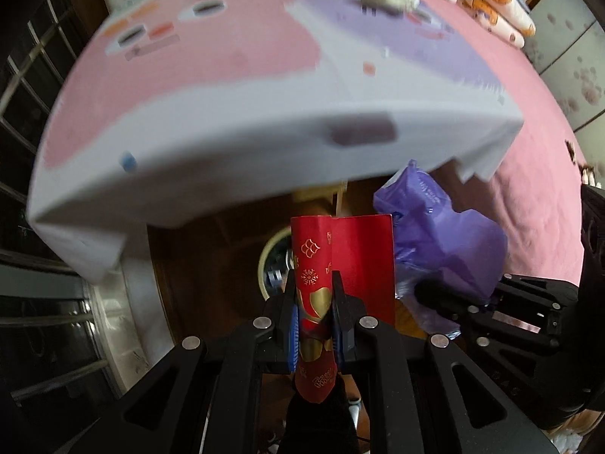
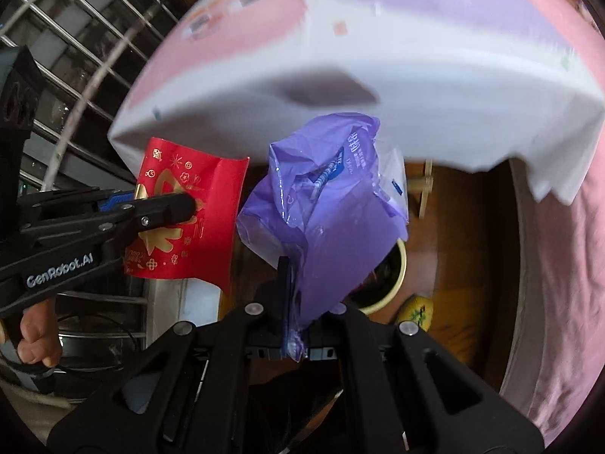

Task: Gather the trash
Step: 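Carry the red envelope and purple bag down over the bin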

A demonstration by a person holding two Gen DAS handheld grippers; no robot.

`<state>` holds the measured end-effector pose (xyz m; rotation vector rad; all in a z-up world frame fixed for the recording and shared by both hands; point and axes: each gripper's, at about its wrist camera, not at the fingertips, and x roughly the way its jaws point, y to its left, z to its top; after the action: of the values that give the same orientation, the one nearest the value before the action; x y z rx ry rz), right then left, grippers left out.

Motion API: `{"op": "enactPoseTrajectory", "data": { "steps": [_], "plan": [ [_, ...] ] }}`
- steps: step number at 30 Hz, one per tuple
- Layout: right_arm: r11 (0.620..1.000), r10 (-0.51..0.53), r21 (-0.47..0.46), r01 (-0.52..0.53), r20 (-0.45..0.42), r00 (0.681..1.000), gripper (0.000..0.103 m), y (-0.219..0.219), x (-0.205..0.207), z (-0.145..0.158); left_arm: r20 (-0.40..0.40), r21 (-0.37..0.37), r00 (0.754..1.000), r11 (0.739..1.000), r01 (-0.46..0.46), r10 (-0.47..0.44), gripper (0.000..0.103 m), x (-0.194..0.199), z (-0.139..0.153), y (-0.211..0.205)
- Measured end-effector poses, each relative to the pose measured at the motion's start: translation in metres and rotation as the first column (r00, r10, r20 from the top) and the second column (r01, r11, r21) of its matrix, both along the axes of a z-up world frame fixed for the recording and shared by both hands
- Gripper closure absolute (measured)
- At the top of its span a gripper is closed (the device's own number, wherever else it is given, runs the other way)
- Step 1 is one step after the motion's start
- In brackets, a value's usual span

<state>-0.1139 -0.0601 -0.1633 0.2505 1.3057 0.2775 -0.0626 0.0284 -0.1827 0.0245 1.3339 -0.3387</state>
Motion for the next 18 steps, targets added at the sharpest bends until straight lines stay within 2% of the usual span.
{"op": "enactPoseTrajectory", "data": {
  "steps": [7, 16, 18],
  "plan": [
    [1.0, -0.01, -0.016, 0.009, -0.099, 0.995, 0.1, -0.005, -0.004, -0.088, -0.07, 0.032, 0.997, 0.999, -0.008, 0.01, 0.09, -0.002, -0.084, -0.008],
    [0.998, -0.022, -0.055, 0.013, -0.169, 0.985, 0.1, -0.016, 0.006, -0.205, -0.092, 0.073, 0.995, 0.997, -0.028, 0.034, 0.09, 0.015, -0.194, -0.026],
    [0.999, -0.022, -0.048, 0.014, -0.188, 0.982, 0.1, -0.023, 0.006, -0.23, -0.119, 0.09, 0.992, 0.996, -0.024, 0.035, 0.09, 0.016, -0.221, -0.028]
  ]
}}
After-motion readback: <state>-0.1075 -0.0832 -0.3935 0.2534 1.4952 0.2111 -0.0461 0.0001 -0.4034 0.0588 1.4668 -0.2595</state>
